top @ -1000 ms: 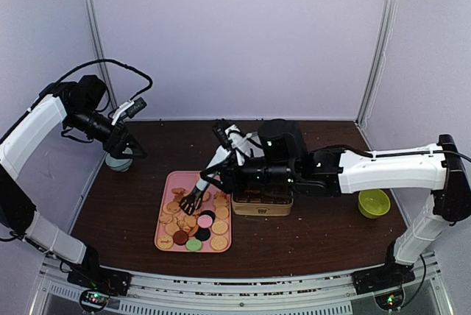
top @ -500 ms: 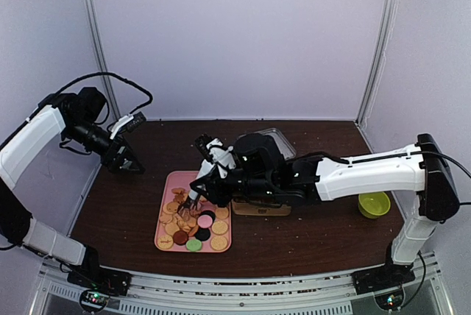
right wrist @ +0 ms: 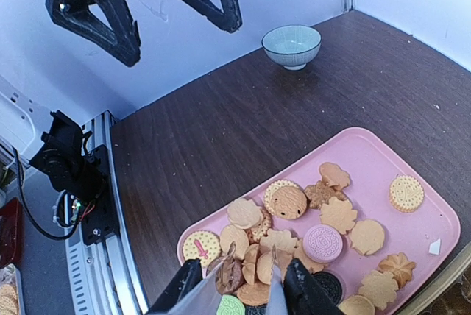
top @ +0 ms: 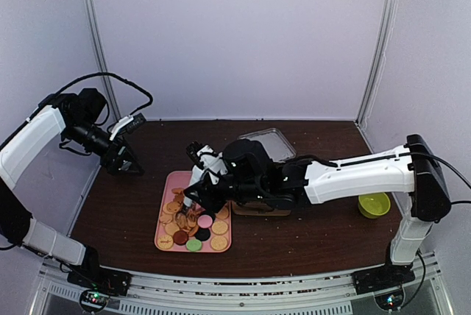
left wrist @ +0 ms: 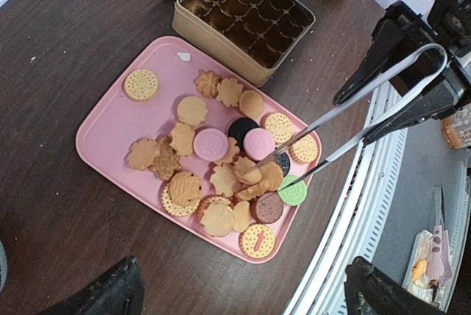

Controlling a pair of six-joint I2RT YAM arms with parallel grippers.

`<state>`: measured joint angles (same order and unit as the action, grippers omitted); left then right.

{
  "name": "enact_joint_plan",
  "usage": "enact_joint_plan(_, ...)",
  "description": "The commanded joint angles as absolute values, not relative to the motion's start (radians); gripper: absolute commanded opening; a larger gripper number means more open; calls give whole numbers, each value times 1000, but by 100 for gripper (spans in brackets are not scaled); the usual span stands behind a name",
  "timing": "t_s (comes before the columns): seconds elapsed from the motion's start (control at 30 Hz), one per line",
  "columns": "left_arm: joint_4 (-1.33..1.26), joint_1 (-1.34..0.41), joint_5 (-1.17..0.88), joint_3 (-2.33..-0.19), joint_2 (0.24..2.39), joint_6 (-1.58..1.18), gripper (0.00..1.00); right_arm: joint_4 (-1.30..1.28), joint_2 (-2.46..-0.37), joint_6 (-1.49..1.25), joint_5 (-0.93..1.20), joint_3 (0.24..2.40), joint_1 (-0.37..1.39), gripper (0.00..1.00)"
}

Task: Pack the cookies
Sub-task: Pick up the fake cookies from the plate.

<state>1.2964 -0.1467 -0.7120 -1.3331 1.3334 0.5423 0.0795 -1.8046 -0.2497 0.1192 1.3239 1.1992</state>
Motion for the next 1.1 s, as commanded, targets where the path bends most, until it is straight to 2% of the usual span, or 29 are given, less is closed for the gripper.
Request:
enact_joint_plan(0.0, 1311, -144, -741, -1332, 1331, 563, 98, 87, -1826, -222, 86, 1367, 1216, 38)
enact_joint_plan(0.33, 1311, -144, -748, -1328, 1327, 565, 97, 88, -1857, -219, 89, 1384, 1238, 36)
enact_joint_plan(0.4, 1311, -143, -752, -1329, 1327, 566, 97, 89, -1857, -221, 85, 1384, 1241, 31)
enact_joint_plan(0.57, 1310, -144, -761, -1329, 1330, 563, 95, 75, -1833, -207, 51, 1389, 1239, 8)
enact_joint_plan(0.7, 1311, -143, -765, -1328, 1334, 556, 94, 50, -1809, -188, 24, 1410, 1238, 0)
enact_joint_plan(1.07, 1319, -144, -776, -1328, 1336, 557, 93, 48, -1696, -174, 18, 1399, 1180, 0)
